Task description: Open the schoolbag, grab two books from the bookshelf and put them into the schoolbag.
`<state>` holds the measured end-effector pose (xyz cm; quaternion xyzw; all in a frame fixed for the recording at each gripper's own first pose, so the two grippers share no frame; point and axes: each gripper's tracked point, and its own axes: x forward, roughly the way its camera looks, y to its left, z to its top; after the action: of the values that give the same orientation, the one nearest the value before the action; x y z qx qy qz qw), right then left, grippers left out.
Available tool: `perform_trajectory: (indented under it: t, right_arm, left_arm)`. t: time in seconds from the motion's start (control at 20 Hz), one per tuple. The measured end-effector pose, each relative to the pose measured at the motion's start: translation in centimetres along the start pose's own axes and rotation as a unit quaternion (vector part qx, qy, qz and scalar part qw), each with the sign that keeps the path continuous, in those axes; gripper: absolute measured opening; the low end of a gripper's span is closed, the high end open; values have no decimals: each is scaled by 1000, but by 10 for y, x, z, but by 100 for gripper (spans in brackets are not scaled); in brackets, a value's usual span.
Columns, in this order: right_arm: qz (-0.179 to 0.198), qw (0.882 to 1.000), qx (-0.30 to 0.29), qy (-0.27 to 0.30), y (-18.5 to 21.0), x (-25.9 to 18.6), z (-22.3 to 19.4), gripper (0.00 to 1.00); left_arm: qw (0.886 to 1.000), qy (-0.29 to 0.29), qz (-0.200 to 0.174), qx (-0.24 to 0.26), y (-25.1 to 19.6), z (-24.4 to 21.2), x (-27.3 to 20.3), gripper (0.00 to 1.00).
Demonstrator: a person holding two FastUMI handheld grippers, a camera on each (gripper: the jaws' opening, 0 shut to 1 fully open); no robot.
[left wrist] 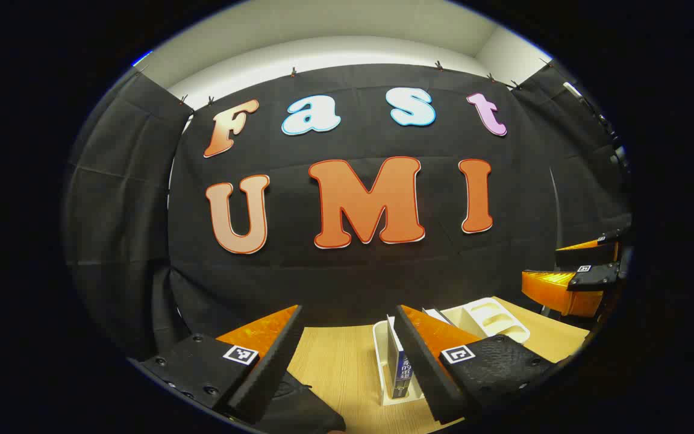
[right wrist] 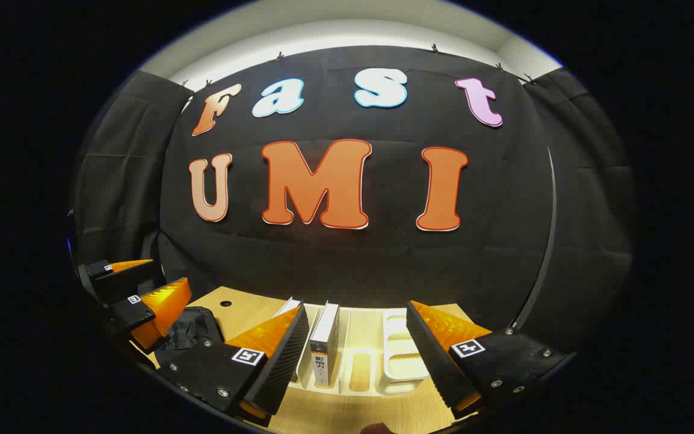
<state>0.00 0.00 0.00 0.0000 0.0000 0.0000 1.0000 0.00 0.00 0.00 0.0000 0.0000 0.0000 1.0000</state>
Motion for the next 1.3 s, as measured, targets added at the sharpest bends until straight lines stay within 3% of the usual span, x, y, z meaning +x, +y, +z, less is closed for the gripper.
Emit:
perform_trajectory:
  t: [1.3]
  right_arm:
    - [-12, 1000, 3, 0, -7, -2, -3, 97]
  left_arm:
    - [1000, -16, -14, 8, -17, 3, 1, 94]
